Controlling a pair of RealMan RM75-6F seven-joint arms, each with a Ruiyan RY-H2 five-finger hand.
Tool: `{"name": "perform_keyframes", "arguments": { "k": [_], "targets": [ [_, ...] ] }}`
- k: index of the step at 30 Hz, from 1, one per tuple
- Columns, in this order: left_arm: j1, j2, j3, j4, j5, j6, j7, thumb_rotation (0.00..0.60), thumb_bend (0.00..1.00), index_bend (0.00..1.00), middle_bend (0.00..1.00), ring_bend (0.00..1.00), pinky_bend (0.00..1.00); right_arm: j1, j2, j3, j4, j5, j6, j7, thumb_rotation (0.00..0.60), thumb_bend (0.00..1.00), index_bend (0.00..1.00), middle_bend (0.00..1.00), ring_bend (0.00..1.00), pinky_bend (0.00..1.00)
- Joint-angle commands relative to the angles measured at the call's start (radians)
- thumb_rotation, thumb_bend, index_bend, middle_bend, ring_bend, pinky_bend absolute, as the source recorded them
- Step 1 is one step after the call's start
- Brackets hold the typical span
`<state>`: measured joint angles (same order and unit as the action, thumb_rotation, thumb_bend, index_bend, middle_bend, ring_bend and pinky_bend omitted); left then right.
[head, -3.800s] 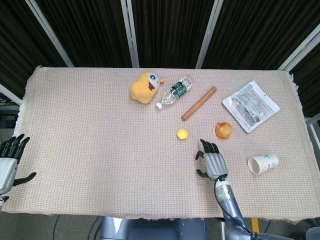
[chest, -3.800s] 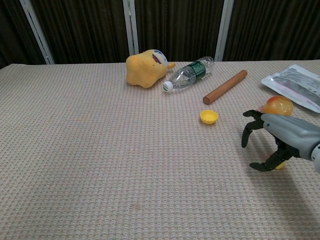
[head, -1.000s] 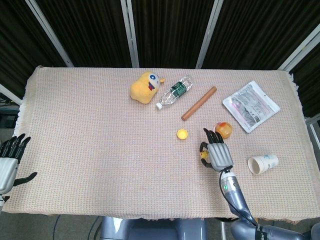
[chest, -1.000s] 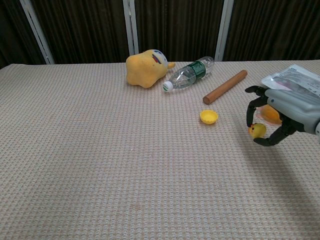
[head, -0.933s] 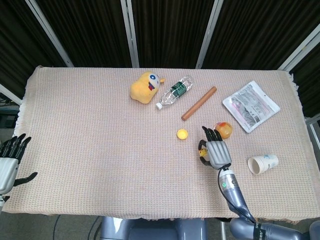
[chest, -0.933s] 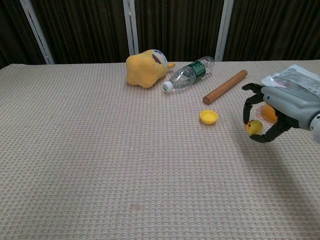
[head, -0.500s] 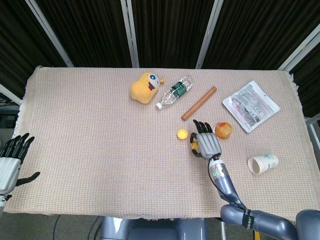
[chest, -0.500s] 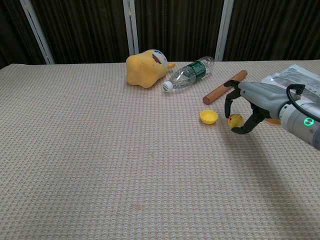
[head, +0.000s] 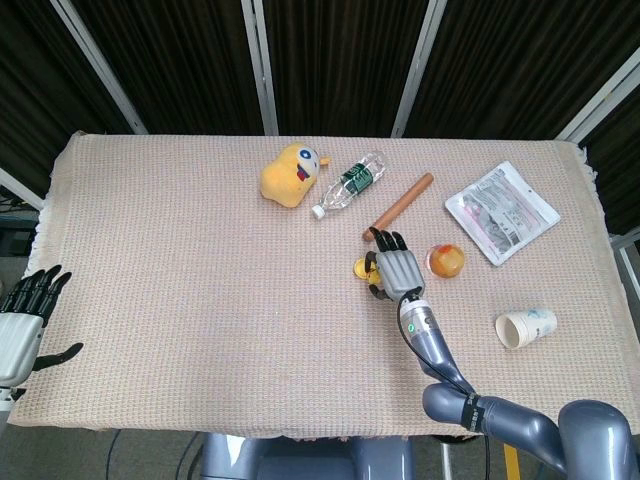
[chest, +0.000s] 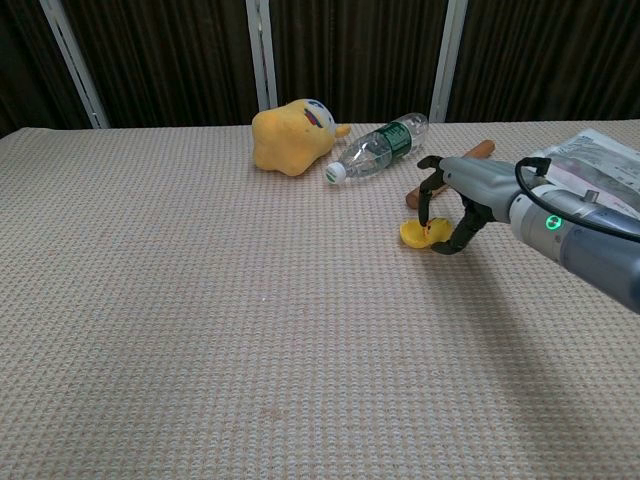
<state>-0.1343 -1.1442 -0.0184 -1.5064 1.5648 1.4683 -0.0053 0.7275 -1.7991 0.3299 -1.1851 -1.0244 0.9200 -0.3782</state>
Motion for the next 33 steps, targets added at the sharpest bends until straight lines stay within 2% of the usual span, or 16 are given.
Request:
{"name": "perform_keyframes", "arguments": {
  "k": [1,21,33],
  "targets": [
    [-0.002,0.002,0.001,-0.003,-0.002,-0.006,-0.004,0.6,0.0,0.0,0.0,0.0,0.1,0.017,-0.011,0.005,0.027,0.003,-0.015,0.015,0.6,0.24,0.54,0.0,0.0,0.0],
    [-0.01,0.012,0.005,-0.016,-0.006,-0.024,-0.018,0.6,0.0,0.0,0.0,0.0,0.1,0.08,-0.051,0.005,0.146,0.023,-0.073,0.05,0.6,0.24,0.54,0.0,0.0,0.0],
    [-0.013,0.013,0.006,-0.018,-0.007,-0.028,-0.022,0.6,0.0,0.0,0.0,0.0,0.1,0.088,-0.057,-0.009,0.144,0.013,-0.062,0.057,0.6,0.24,0.5,0.0,0.0,0.0]
  ]
}}
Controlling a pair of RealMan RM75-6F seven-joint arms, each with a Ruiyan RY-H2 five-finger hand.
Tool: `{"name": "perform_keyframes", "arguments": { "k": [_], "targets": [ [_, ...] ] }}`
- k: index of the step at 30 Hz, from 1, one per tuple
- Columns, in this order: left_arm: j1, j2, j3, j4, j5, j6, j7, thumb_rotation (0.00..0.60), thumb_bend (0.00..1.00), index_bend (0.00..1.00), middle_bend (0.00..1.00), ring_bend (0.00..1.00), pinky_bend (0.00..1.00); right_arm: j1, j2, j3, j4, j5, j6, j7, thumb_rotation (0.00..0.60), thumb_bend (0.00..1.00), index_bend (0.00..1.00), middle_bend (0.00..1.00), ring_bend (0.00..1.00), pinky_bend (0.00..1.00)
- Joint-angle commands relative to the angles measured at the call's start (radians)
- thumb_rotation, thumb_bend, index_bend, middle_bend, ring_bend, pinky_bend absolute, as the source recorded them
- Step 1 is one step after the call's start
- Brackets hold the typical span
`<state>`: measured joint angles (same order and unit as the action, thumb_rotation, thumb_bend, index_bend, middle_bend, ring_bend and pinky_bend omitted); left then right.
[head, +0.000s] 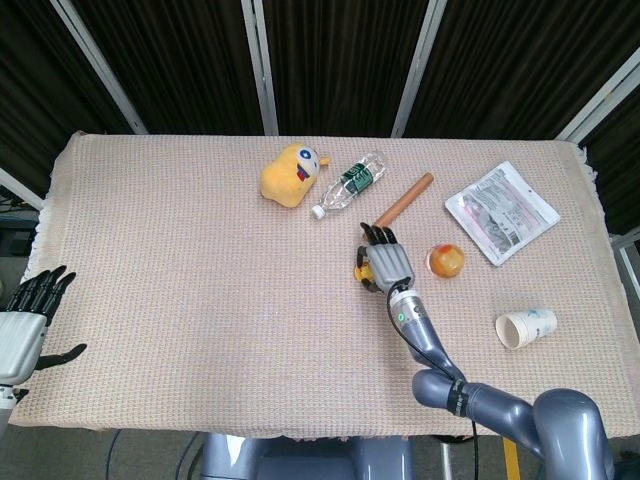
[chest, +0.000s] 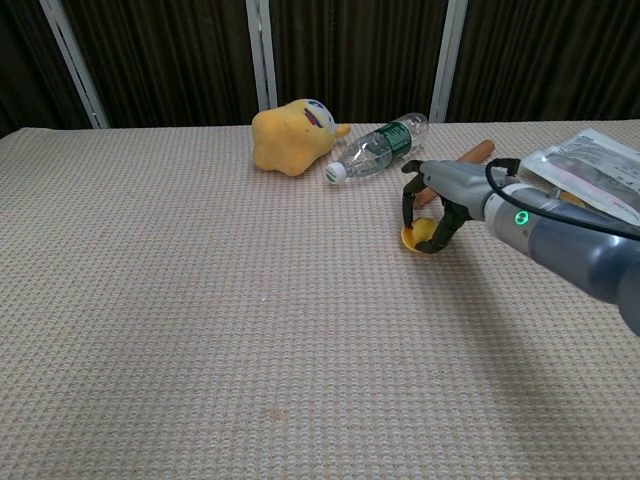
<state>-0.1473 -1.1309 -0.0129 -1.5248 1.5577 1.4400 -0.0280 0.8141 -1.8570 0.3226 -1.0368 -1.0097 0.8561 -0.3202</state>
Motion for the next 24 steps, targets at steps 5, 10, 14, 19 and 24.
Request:
{"name": "perform_keyframes", "arguments": {
  "k": [5,10,14,19,24],
  "targets": [
    [-0.001,0.0,-0.001,0.0,-0.002,-0.001,0.0,0.6,0.0,0.0,0.0,0.0,0.1,0.006,0.008,-0.009,-0.019,-0.013,0.009,-0.01,0.6,0.21,0.44,0.0,0.0,0.0],
    [-0.001,-0.001,-0.001,0.0,-0.001,0.001,0.001,0.6,0.0,0.0,0.0,0.0,0.1,0.011,0.014,-0.012,-0.031,-0.021,0.011,-0.012,0.6,0.17,0.4,0.0,0.0,0.0],
    [-0.002,0.0,-0.001,0.001,-0.001,0.002,-0.002,0.6,0.0,0.0,0.0,0.0,0.1,0.013,0.016,-0.013,-0.035,-0.015,0.009,-0.014,0.6,0.12,0.36,0.0,0.0,0.0],
    [-0.002,0.0,0.001,0.002,-0.001,-0.001,-0.006,0.6,0.0,0.0,0.0,0.0,0.1,0.007,0.035,-0.018,-0.05,-0.013,0.016,-0.02,0.6,0.0,0.21,0.0,0.0,0.0],
    [-0.003,0.004,0.001,0.002,-0.007,-0.007,-0.007,0.6,0.0,0.0,0.0,0.0,0.1,-0.023,0.108,-0.041,-0.123,-0.031,0.047,-0.043,0.6,0.0,0.08,0.0,0.0,0.0]
  ]
}}
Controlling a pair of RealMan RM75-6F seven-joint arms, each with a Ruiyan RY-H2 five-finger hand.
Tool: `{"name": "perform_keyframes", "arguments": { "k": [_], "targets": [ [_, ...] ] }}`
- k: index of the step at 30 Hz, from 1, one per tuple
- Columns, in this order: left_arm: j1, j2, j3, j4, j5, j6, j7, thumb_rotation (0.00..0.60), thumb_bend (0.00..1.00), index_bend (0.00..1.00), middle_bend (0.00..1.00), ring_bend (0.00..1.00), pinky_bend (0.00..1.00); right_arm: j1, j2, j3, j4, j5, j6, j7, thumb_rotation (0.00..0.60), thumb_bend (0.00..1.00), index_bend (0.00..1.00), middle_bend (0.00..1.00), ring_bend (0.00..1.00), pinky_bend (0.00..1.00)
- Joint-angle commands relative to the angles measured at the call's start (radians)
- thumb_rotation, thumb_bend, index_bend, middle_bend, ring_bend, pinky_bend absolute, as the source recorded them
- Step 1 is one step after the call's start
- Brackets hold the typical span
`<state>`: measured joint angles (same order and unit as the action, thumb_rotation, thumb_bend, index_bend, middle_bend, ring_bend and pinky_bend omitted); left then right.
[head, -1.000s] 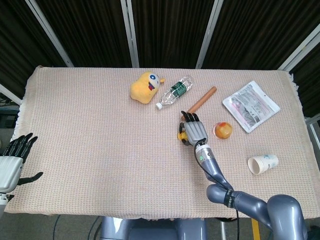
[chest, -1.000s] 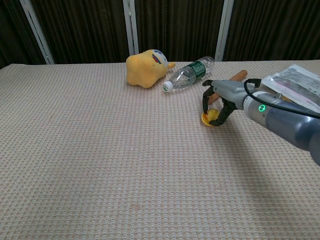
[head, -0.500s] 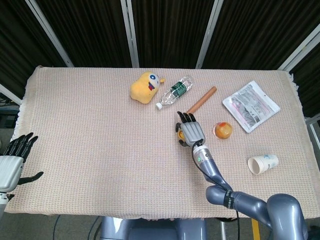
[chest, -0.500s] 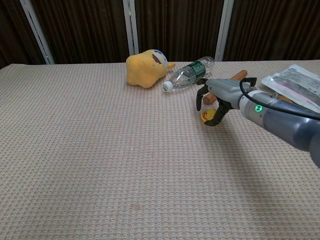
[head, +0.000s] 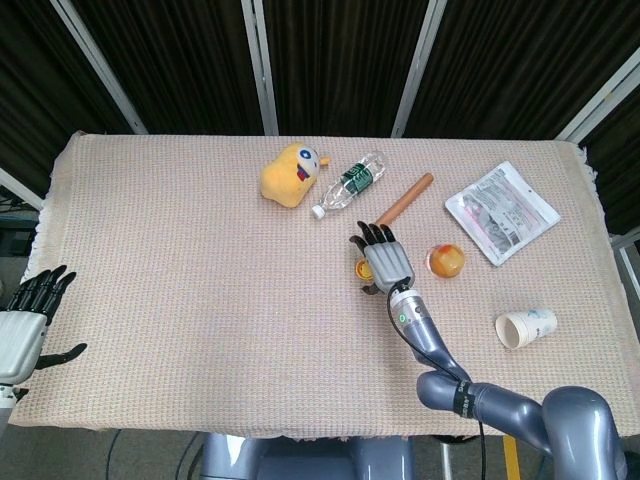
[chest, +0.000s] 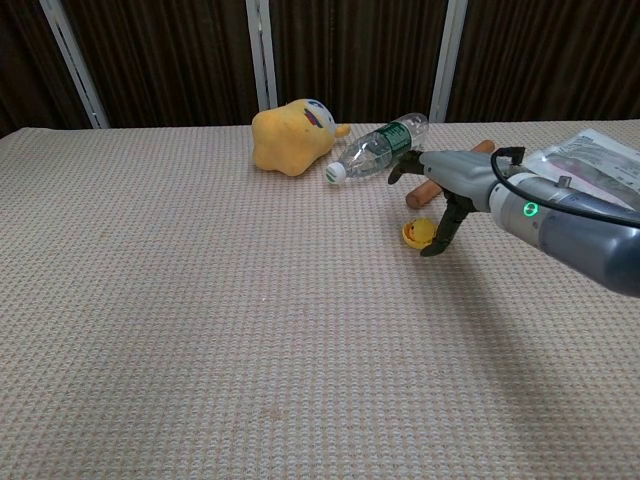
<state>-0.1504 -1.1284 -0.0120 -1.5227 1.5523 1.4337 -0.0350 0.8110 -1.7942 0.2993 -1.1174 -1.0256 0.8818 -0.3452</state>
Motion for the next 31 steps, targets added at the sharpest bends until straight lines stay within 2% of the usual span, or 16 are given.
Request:
{"name": "perform_keyframes", "arguments": {
  "k": [1,5,11,16,19,25,31],
  "targets": [
    [0.0,0.002,0.0,-0.001,-0.002,-0.001,0.0,0.6,0.0,0.0,0.0,0.0,0.1,-0.032,0.075,-0.03,-0.068,-0.027,0.036,-0.033,0.6,0.0,0.06,0.0,0.0,0.0],
    [0.001,0.003,-0.002,0.002,-0.001,0.005,0.008,0.6,0.0,0.0,0.0,0.0,0.1,-0.083,0.172,-0.065,-0.146,-0.067,0.119,-0.092,0.6,0.0,0.01,0.0,0.0,0.0],
    [0.003,0.004,0.0,0.006,0.005,0.013,0.04,0.6,0.0,0.0,0.0,0.0,0.1,-0.203,0.386,-0.11,-0.346,-0.137,0.289,-0.139,0.6,0.0,0.0,0.0,0.0,0.0],
    [0.007,0.006,-0.002,0.005,0.01,0.028,0.087,0.6,0.0,0.0,0.0,0.0,0.1,-0.331,0.568,-0.171,-0.508,-0.205,0.432,-0.138,0.6,0.0,0.0,0.0,0.0,0.0],
    [0.011,0.003,-0.001,0.006,0.011,0.034,0.124,0.6,0.0,0.0,0.0,0.0,0.1,-0.413,0.63,-0.209,-0.553,-0.244,0.521,-0.094,0.6,0.0,0.02,0.0,0.0,0.0],
    [0.02,0.004,0.005,-0.007,-0.012,0.022,0.174,0.6,0.0,0.0,0.0,0.0,0.1,-0.539,0.645,-0.241,-0.558,-0.257,0.637,0.057,0.6,0.0,0.07,0.0,0.0,0.0],
    [0.02,0.009,-0.005,-0.028,-0.063,-0.009,0.177,0.6,0.0,0.0,0.0,0.0,0.1,-0.572,0.606,-0.242,-0.46,-0.267,0.636,0.155,0.6,0.0,0.08,0.0,0.0,0.0]
  ]
}}
